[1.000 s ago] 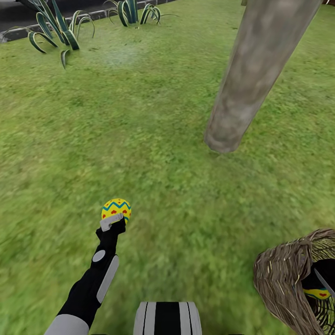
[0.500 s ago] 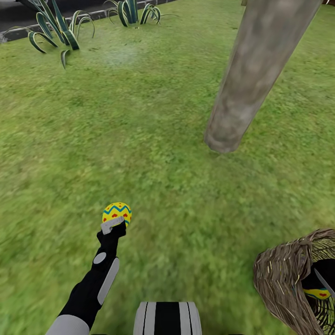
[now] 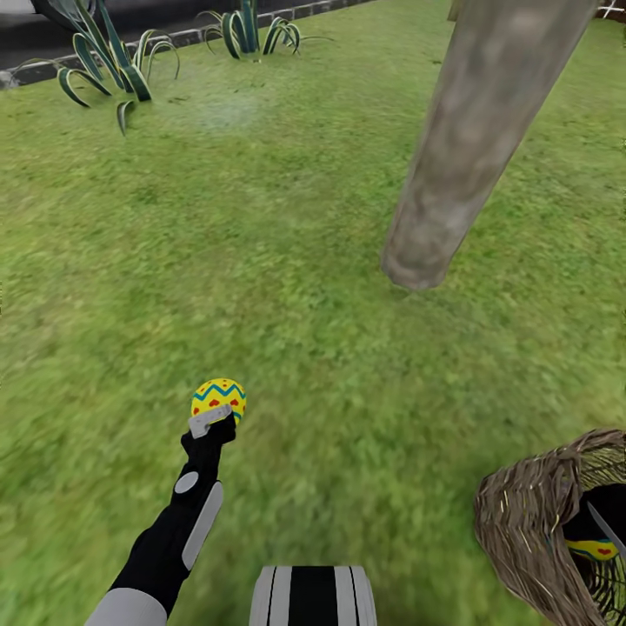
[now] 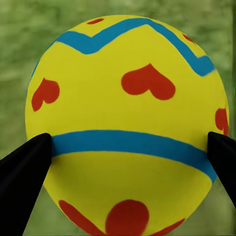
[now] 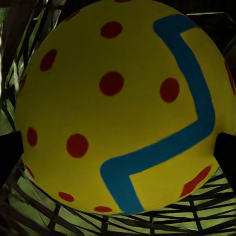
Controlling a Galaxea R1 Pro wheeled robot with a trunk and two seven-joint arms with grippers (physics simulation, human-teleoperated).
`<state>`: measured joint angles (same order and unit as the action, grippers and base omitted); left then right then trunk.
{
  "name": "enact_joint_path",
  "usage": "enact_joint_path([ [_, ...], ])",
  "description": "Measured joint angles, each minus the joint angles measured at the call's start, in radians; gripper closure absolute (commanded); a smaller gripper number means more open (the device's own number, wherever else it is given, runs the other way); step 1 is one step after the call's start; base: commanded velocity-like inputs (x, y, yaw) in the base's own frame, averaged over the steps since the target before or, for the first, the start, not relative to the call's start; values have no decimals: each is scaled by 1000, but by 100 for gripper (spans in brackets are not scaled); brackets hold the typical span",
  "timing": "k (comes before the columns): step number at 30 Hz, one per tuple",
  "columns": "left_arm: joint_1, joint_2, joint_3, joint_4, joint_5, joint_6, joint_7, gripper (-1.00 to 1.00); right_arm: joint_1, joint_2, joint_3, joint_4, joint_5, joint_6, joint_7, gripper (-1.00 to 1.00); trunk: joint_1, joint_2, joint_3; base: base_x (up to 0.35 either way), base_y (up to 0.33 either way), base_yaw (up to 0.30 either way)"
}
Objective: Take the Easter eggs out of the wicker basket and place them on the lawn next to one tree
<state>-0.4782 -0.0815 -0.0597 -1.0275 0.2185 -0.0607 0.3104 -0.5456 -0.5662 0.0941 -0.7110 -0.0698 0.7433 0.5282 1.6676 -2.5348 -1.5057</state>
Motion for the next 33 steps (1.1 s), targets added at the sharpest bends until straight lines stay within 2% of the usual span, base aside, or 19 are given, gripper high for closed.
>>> enact_joint_path([
  [13,0,-25,-10,113,-2,9,0,100,0,0,1,0,8,-1,-5,100,-6,3,50,0,0,0],
  [17,0,-45,-10,163,-2,8,-1,100,0,0,4,0,6,-1,-6,100,-8,4,66,0,0,0],
  [31,0,-48,-7,162,-2,11,-2,100,0,0,2,3,10,0,-7,100,-14,7,120,0,0,0],
  [33,0,-48,-7,163,-2,13,-41,100,0,0,2,3,10,0,-7,100,-15,8,128,0,0,0],
])
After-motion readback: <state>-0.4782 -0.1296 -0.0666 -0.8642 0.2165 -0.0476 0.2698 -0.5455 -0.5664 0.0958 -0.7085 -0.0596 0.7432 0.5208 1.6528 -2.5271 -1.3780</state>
